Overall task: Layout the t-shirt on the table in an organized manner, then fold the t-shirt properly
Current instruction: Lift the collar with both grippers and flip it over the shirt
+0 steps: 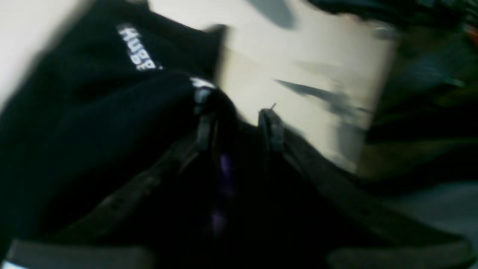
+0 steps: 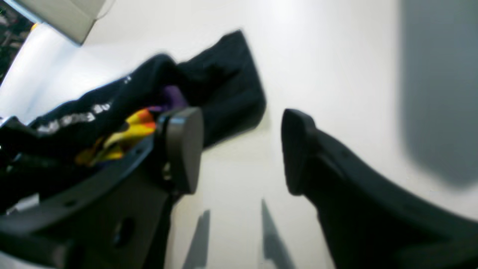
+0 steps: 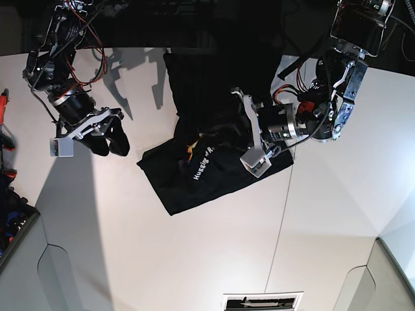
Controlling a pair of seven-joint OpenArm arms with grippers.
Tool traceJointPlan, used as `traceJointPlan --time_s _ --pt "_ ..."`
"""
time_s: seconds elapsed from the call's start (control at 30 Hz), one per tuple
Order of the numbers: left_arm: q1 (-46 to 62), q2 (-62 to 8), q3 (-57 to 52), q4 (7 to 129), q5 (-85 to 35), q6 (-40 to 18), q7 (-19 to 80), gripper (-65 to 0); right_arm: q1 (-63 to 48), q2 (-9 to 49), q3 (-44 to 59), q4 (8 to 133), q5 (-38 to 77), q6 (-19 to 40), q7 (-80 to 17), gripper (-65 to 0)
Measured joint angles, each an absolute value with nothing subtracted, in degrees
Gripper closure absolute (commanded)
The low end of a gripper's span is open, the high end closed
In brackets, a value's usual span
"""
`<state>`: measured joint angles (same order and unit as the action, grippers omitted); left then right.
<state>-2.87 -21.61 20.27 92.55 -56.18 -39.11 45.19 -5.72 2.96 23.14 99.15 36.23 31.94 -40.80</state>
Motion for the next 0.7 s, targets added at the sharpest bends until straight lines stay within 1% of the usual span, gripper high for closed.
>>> traceJointPlan --time_s 0.07,0.13,0.3,0.37,0.57,0.7 --pt "-2.55 -21.56 20.53 92.55 -65.45 -39.33 52.18 -21.6 -6.57 1.87 22.39 98.91 36.21 31.94 -40.86 -33.8" --pt "-2.76 -21.52 20.45 93.19 -73.12 -39.31 56.45 -21.6 -6.81 1.43 20.78 98.04 36.23 32.01 -40.88 -33.8" --pt "-3.86 -21.61 18.52 96.38 -82.54 -39.48 65.52 -21.6 -6.79 1.48 15.53 92.75 34.79 32.16 -37.23 -33.8" --pt "-3.79 -21.52 17.76 96.95 -83.22 -39.46 68.42 -21.6 -6.63 1.61 12.38 90.02 32.08 32.12 -35.83 -33.8" --pt "-3.68 -21.58 9.41 97.19 -83.02 -39.46 68.1 -21.5 -4.89 1.56 4.21 83.79 31.73 32.36 -32.25 -33.8" --pt "-3.68 -21.41 2.2 97.23 -83.09 -39.46 67.81 -21.6 -4.75 -0.01 2.81 83.35 31.42 32.62 -32.12 -33.8"
